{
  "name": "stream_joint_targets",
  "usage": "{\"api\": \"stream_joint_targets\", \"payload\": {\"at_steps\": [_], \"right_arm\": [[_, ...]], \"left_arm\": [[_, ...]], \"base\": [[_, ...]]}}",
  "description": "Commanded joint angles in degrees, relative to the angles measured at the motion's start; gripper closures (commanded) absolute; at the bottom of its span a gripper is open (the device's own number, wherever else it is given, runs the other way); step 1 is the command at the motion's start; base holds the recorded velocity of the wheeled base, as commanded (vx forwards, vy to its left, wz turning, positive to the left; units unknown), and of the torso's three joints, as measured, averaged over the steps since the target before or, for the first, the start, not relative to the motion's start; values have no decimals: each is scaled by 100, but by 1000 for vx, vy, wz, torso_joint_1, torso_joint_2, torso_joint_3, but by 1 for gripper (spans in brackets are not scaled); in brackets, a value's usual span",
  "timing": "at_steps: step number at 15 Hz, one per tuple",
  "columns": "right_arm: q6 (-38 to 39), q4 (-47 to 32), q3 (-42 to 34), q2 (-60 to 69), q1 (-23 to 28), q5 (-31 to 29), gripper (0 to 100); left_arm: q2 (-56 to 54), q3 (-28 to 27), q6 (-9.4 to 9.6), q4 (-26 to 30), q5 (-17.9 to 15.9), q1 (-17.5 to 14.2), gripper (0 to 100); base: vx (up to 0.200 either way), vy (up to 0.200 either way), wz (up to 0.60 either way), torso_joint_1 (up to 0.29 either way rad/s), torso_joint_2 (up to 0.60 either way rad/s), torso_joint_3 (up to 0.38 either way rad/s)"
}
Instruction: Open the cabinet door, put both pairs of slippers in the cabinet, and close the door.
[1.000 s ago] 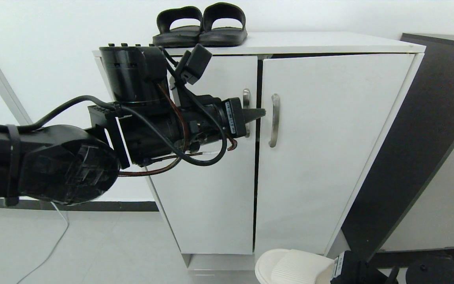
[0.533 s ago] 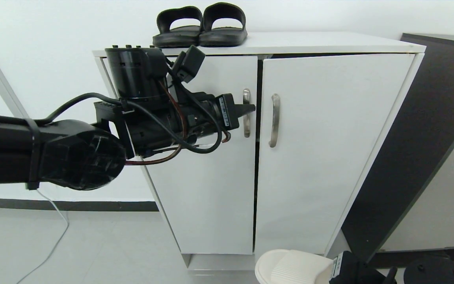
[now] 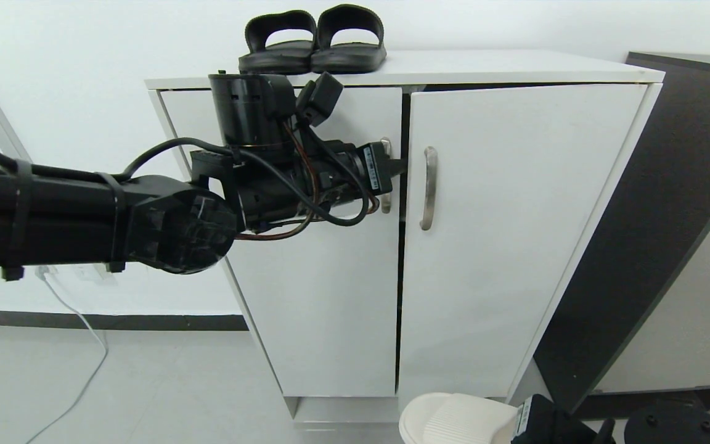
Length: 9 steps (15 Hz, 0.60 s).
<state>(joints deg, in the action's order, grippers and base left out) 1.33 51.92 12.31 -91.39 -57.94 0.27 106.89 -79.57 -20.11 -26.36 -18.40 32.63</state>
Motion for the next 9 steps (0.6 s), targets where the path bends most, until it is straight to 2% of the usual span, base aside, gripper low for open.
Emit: {"api": "stream_joint_targets", "payload": {"at_steps": [1,6,9], "right_arm": [[-1,2,-1,-19,2,8,100],[-1,-6,-1,-36,-7,8,100],[-1,2,8,-89,-33,8,100]], "left_arm": [[122,-32,-1,-1,3,15,100],[43,-15,-177,-27,11,191,100],[-133,161,-239,8,11,208,100]], "base": [[0,0,0,0,0,0],[0,0,0,0,0,0],[-200,0,0,2,-2,2]]}}
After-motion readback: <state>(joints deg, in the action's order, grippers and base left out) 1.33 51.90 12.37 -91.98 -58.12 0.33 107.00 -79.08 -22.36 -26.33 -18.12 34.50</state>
